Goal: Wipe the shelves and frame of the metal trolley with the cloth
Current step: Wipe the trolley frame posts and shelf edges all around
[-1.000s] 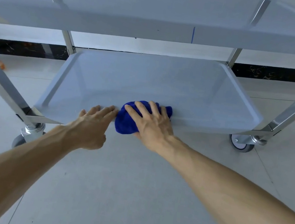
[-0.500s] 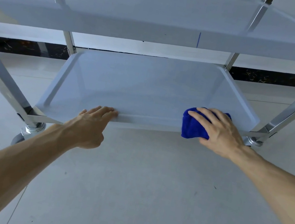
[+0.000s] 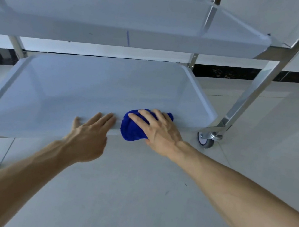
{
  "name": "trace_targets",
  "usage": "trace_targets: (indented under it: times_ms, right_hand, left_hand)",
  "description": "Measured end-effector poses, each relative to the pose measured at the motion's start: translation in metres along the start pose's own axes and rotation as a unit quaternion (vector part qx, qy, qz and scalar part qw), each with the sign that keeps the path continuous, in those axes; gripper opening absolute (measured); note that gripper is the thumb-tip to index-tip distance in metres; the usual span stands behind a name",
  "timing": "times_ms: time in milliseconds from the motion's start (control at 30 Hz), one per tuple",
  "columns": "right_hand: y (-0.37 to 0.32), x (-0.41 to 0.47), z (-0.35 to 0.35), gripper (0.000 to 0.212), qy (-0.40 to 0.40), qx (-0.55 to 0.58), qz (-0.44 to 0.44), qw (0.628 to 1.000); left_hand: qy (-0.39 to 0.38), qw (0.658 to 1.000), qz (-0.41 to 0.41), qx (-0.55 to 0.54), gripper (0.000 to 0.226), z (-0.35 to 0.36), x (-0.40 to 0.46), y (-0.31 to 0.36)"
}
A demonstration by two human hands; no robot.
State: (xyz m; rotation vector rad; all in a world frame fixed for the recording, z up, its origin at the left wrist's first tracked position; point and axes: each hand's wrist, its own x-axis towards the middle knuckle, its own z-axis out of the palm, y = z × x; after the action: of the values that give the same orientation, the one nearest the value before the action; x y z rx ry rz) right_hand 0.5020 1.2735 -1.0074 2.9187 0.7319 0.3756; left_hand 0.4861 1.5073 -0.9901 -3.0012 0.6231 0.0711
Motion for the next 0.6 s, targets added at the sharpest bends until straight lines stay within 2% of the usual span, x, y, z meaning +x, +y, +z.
trace_targets:
  times_ms: [167,367,500,600]
  right_hand:
    - [0.060,-0.026,-0.006,0.091,-0.044,0.019,0.016,0.999]
    - [0.139,-0.073,-0.011,0.094,-0.090,-0.002,0.095,0.991]
    - [0.126,-0.070,-0.005,0.091,-0.064,-0.032,0.125,0.990]
    - [0.098,-0.056,-0.001,0.087,-0.040,-0.027,0.095,0.994]
  left_hand:
    - [-0.031,0.999,0.004,0.035,0.072,0.003,-0.003,-0.004]
    - [-0.029,1.000,0.007,0.008,0.076,0.004,-0.002,-0.008]
    - [-0.030,1.000,-0.003,0.004,0.075,0.004,-0.001,-0.005]
    - [0.002,1.000,-0.023,0.011,0.067,0.002,0.002,0.002]
